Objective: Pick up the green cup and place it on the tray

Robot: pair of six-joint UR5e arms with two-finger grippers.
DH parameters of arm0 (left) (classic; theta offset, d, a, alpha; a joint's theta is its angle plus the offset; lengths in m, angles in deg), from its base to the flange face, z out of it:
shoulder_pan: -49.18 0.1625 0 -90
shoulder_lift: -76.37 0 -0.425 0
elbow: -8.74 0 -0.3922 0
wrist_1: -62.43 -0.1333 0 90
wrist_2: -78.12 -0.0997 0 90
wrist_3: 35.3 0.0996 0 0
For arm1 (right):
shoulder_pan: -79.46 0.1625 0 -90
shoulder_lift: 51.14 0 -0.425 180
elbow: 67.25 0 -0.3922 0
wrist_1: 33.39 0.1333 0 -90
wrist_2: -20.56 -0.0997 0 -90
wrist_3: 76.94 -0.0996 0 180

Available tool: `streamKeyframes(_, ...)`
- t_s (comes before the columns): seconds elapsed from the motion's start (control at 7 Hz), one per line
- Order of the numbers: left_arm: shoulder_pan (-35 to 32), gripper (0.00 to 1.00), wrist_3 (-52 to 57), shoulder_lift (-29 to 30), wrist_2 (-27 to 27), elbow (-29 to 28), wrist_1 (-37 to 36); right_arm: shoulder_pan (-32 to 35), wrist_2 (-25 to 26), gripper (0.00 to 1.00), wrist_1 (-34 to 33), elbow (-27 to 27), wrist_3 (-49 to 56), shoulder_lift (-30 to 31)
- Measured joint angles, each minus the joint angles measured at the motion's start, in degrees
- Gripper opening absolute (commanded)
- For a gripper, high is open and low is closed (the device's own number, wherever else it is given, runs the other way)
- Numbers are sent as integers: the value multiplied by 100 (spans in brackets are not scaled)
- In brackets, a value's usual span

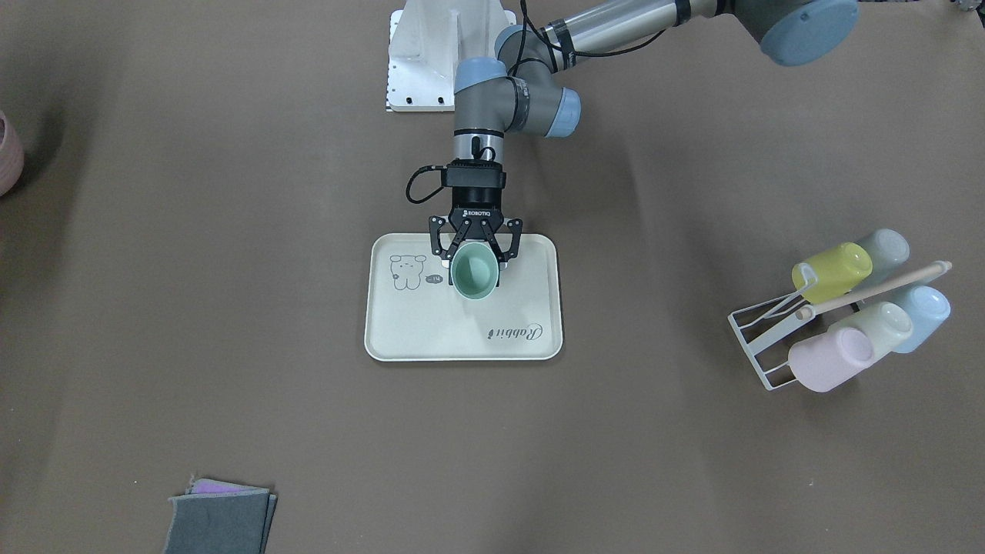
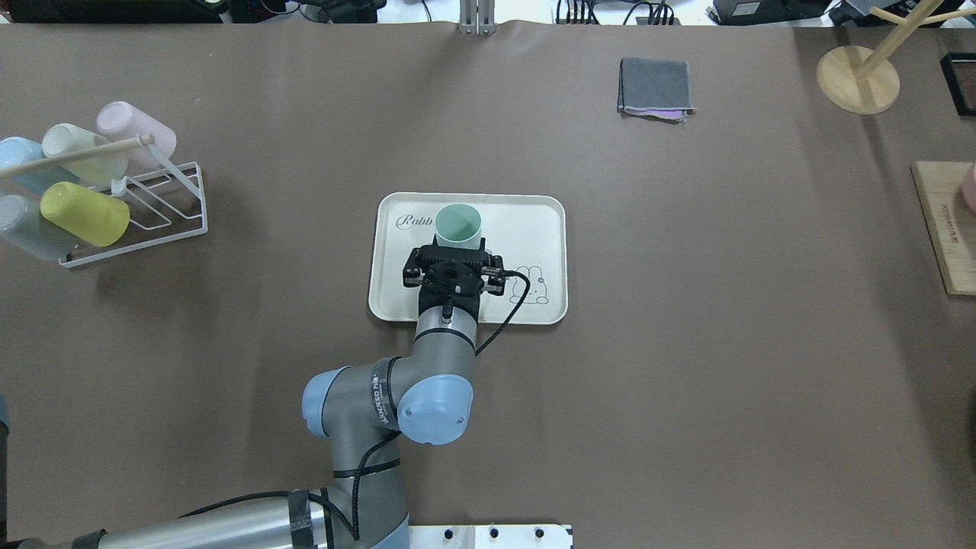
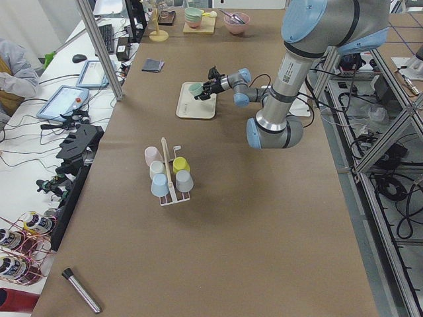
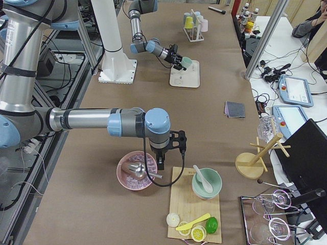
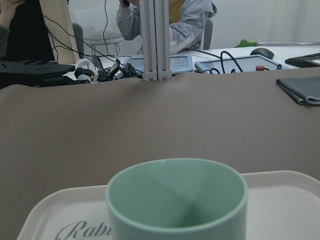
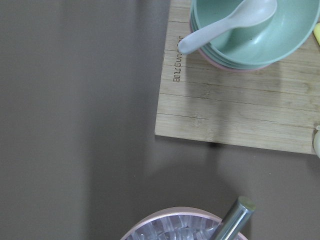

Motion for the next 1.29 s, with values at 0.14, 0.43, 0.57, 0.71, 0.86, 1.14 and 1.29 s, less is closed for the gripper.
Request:
streamKeyframes(0.14, -86, 27, 14, 65, 96, -97, -17, 0, 9, 100, 2, 1, 18, 0)
streamKeyframes(0.43, -203, 27, 35, 205, 292, -280, -31, 0, 33, 100, 8, 2, 47, -5)
streamKeyframes(0.57, -219, 27, 36, 287, 335, -389, -32, -1, 37, 100, 9, 2, 50, -5)
streamKeyframes(0.71, -220, 27, 31, 363, 337, -478, -32, -3, 39, 100, 9, 1, 51, -6)
streamKeyframes(0.86, -211, 27, 16, 420, 239, -546, -32, -2, 39, 100, 9, 2, 51, -6)
streamKeyframes(1.14, -165, 27, -112, 463, -320, -657, -41, 0, 30, 100, 5, -17, 30, -6)
streamKeyframes(1.29, -109, 27, -361, 493, -621, -774, -124, 0, 32, 100, 7, -17, 26, -6)
